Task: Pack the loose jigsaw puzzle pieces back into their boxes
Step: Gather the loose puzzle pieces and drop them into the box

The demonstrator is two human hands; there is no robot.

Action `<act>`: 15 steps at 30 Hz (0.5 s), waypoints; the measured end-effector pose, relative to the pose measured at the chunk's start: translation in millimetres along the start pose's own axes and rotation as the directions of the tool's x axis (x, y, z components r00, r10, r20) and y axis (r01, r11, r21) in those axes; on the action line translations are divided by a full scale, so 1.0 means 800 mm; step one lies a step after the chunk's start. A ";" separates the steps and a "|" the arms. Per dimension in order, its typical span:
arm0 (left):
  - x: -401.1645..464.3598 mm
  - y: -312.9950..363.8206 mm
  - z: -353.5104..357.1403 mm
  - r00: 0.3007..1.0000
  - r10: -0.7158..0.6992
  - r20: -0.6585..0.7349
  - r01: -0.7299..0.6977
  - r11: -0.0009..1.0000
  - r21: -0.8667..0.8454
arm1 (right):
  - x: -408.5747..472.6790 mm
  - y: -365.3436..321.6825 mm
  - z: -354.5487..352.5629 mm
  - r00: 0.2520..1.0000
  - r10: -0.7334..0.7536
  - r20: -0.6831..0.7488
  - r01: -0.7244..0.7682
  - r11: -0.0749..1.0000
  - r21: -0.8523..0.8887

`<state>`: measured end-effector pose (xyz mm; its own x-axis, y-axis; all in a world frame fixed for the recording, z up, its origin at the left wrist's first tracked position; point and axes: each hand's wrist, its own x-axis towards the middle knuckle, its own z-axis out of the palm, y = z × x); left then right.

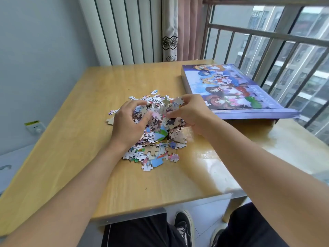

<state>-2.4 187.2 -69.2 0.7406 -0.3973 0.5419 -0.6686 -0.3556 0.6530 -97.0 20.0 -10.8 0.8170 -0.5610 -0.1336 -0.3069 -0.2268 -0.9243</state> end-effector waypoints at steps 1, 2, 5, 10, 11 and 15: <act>0.000 0.002 0.000 1.000 0.014 -0.001 -0.014 1.000 0.002 | -0.002 0.001 0.000 0.999 -0.036 -0.031 0.037 0.999 0.019; 0.000 0.003 0.000 1.000 0.030 0.006 -0.030 1.000 0.007 | -0.006 0.003 -0.001 0.995 -0.072 -0.067 0.075 0.997 0.037; 0.000 0.004 0.000 0.997 0.072 0.026 -0.073 0.997 0.027 | -0.020 0.006 0.000 0.982 -0.140 -0.124 0.155 0.981 0.115; 0.004 0.012 0.003 0.996 0.060 0.065 -0.062 0.998 0.017 | -0.054 0.031 0.001 0.997 -0.067 -0.050 0.079 0.947 0.313; 0.003 0.015 0.004 0.995 0.062 0.078 -0.063 0.998 0.012 | -0.059 0.039 -0.001 0.998 -0.055 -0.044 0.067 0.936 0.344; 0.001 0.027 0.014 0.988 0.081 0.132 -0.080 0.997 -0.007 | -0.074 0.058 -0.011 0.998 -0.023 -0.052 0.041 0.926 0.374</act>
<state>-17.1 169.8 -60.7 0.6690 -0.5330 0.5181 -0.7255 -0.3165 0.6111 -163.9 35.4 -42.8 0.7973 -0.5962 -0.0937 -0.0683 0.0652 -0.9955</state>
